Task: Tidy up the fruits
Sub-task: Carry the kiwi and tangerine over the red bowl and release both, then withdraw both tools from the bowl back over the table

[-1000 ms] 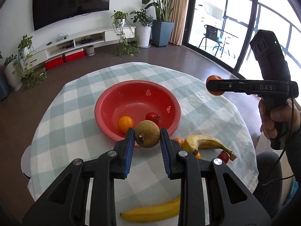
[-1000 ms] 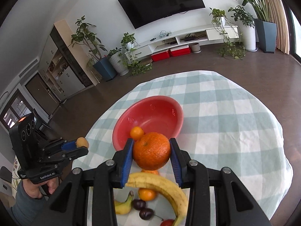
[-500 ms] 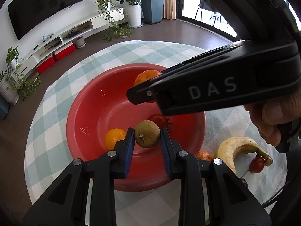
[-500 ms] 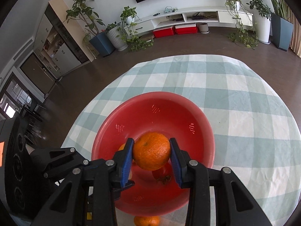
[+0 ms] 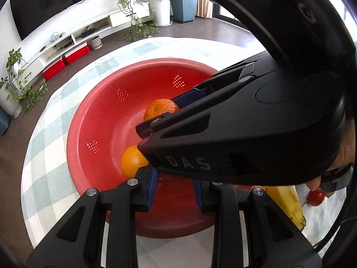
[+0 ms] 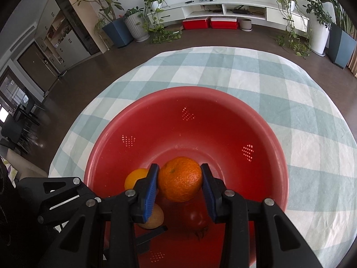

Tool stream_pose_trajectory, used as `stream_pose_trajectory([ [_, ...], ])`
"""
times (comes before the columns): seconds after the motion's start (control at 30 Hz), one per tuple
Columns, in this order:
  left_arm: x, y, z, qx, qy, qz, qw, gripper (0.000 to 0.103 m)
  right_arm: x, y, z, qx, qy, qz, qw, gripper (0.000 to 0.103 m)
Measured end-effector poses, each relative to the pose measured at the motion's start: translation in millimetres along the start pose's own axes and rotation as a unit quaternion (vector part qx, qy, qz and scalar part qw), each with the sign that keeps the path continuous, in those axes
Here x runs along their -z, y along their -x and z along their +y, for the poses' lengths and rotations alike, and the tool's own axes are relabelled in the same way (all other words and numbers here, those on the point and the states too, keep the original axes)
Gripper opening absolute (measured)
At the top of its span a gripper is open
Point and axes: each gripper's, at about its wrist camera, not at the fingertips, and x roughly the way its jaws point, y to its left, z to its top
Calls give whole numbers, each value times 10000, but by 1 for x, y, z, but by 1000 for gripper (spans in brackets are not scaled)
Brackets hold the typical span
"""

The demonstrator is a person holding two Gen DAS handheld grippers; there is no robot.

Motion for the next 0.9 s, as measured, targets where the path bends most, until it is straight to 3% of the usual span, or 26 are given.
stream_pose_trajectory([
  [0.73,-13,-17,17,-158,142,-41,9998,29,2,9,2,-14,-155,-159,9998,44],
  [0.77,-13,-15,16,-189,136,-62,9997,31,2,14,2,-13,-192,-223,9996,46],
  [0.83,-7,-1,15,-230,163,-168,9995,54,3,28,1,-72,-250,-394,9989,50],
  [0.9,-5,12,14,-276,189,-334,9989,64,6,45,1,-139,-303,-587,9977,56],
])
